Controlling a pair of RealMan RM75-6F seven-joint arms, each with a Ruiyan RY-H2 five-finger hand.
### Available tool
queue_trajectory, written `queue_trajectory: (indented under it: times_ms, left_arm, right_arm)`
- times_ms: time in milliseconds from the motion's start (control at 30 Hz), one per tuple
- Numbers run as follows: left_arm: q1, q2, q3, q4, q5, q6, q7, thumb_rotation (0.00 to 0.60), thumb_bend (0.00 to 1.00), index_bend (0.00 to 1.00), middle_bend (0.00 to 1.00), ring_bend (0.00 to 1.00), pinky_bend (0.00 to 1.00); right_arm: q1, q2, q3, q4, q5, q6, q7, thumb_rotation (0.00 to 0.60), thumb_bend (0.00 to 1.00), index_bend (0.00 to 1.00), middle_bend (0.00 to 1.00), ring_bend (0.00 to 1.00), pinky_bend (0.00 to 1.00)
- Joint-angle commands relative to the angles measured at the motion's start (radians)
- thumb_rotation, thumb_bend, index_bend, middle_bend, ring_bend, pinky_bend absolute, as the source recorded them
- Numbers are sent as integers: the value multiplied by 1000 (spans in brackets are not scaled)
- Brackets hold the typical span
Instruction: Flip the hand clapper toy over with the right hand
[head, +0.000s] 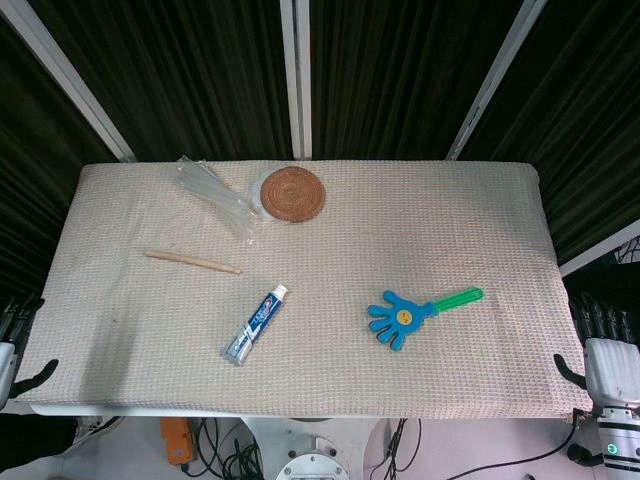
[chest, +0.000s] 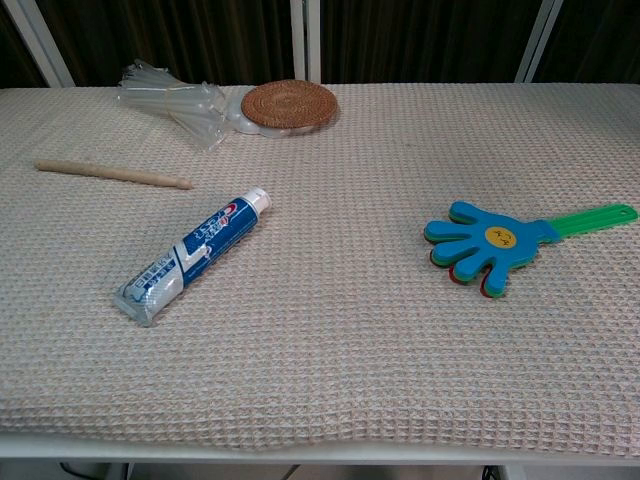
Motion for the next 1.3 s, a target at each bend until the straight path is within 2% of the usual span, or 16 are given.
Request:
queue_trajectory:
  times_ms: [33,333,433,633,767,967,1167,1300]
  left_arm:
    - [3,-2,3,3,1,0,-1,600,192,109,34,0,90]
    - [7,3,3,2,-1,5,-1,600,192,109,34,0,90]
    - [4,5,0,4,-4,1,-5,600,192,109,34,0,90]
    - [8,-11,4,18,-5,3,-16,600,192,109,34,0,90]
    - [9,-12,3,19,-4,5,-16,600,191,109,34,0,90]
    - [10,-7,3,13,-1,10,-13,600,192,109,35,0,90]
    - [17,-8,4,22,-8,12,-24,600,192,109,35,0,89]
    - [22,-7,4,29,-10,18,-31,600,192,109,35,0,90]
  right_arm:
    - [2,-1,0,3,-2,-5,0,600,176,0,0,0,0]
    - [42,45,20,-35,-15,-45,-27,600,176,0,0,0,0]
    - [93,71,33,-59,-19,-112,-49,600,176,0,0,0,0]
    - [236,92,57,-125,-9,-313,-127,600,176,0,0,0,0]
    - [336,65,78,-159,46,-462,-191,600,176,0,0,0,0]
    - [452,-24,102,-139,171,-606,-310,600,176,19,0,0,0]
    - [517,-100,107,-115,270,-648,-390,600,176,79,0,0,0]
    - [535,-128,92,-110,290,-643,-422,600,176,131,0,0,0]
